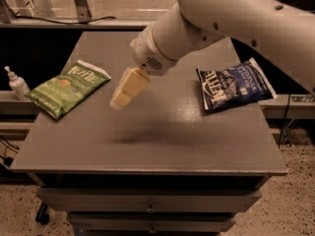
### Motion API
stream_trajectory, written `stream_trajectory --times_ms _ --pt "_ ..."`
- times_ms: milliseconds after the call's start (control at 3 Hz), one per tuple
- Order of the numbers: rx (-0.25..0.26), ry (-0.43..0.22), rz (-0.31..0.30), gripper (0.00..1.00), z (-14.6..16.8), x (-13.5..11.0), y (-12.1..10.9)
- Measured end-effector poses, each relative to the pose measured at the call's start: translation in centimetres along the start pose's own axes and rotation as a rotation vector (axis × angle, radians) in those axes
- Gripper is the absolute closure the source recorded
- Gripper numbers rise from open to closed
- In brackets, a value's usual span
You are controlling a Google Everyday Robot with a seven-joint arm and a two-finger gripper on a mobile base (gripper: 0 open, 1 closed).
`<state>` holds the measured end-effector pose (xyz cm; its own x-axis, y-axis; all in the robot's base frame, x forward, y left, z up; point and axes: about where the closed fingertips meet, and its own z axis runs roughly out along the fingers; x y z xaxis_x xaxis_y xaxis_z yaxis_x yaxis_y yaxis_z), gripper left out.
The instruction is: Pick green jalapeno chip bag
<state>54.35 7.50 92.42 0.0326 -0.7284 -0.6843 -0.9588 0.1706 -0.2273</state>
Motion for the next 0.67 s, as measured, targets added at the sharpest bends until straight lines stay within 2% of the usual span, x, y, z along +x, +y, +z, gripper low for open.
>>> stream_trajectory --times_ms 667 --pt "-0.069 -0.081 0.026 0.00 8.4 -2.5 0.2"
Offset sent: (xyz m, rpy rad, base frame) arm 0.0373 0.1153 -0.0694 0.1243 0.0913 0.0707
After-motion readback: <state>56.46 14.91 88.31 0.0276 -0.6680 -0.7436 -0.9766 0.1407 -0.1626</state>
